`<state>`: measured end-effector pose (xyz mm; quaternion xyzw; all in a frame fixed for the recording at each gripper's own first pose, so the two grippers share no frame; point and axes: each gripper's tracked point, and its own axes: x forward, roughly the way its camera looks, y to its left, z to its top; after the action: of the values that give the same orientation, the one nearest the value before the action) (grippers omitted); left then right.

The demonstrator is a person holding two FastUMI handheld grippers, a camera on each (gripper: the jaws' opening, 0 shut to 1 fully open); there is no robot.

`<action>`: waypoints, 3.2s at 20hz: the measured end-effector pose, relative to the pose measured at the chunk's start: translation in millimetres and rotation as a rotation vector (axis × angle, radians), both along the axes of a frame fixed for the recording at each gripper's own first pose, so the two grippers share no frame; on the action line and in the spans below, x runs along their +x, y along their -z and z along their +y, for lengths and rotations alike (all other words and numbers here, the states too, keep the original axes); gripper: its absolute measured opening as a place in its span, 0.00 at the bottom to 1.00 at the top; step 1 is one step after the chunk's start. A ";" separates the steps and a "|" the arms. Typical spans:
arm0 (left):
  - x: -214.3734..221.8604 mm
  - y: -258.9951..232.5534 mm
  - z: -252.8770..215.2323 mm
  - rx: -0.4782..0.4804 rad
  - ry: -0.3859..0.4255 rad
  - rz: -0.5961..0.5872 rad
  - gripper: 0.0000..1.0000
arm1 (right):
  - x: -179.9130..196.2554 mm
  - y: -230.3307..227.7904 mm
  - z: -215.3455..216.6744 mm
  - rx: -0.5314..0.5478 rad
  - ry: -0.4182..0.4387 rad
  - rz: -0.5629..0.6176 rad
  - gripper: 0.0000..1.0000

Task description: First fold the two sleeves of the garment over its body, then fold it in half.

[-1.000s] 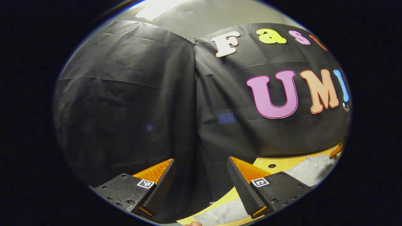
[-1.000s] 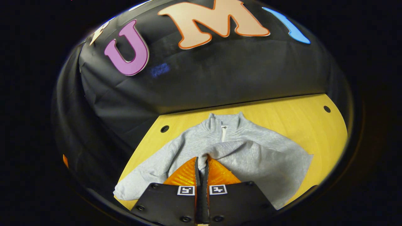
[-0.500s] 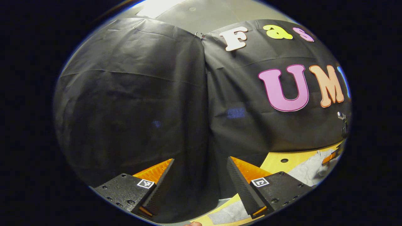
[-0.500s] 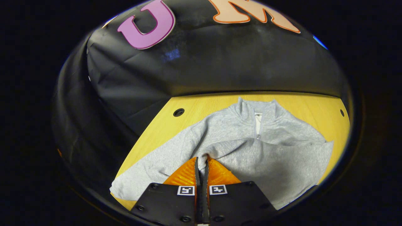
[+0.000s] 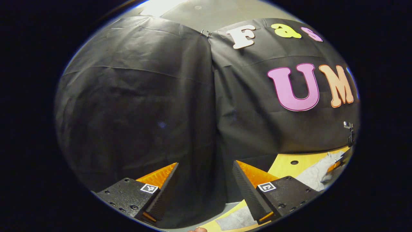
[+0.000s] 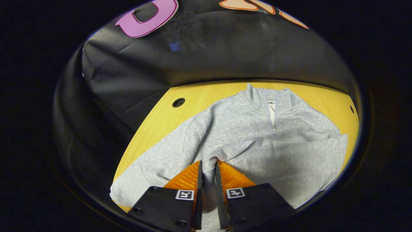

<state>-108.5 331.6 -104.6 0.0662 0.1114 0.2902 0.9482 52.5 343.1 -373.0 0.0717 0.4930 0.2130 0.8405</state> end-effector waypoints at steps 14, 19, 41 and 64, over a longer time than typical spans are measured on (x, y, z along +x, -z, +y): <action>-1.5 104.8 -30.4 -0.102 0.090 0.169 1.00 | 6.8 -91.8 -16.2 -0.018 -0.098 -0.356 0.94; -9.9 167.9 -44.5 -0.151 0.115 0.300 0.95 | -3.6 -99.7 -28.4 -0.023 -0.088 -0.375 0.95; -35.5 293.5 -81.6 -0.491 0.051 0.518 0.97 | 6.7 -140.3 -143.9 -0.062 0.104 -0.404 0.98; 12.1 261.9 -116.8 -0.625 0.083 0.509 0.00 | -3.4 -150.6 -242.6 -0.082 0.160 -0.442 0.98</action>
<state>-96.4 214.7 -366.5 -0.1511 0.4227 0.1781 0.8757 49.1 100.5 -222.4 0.0278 0.2980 0.1362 0.9444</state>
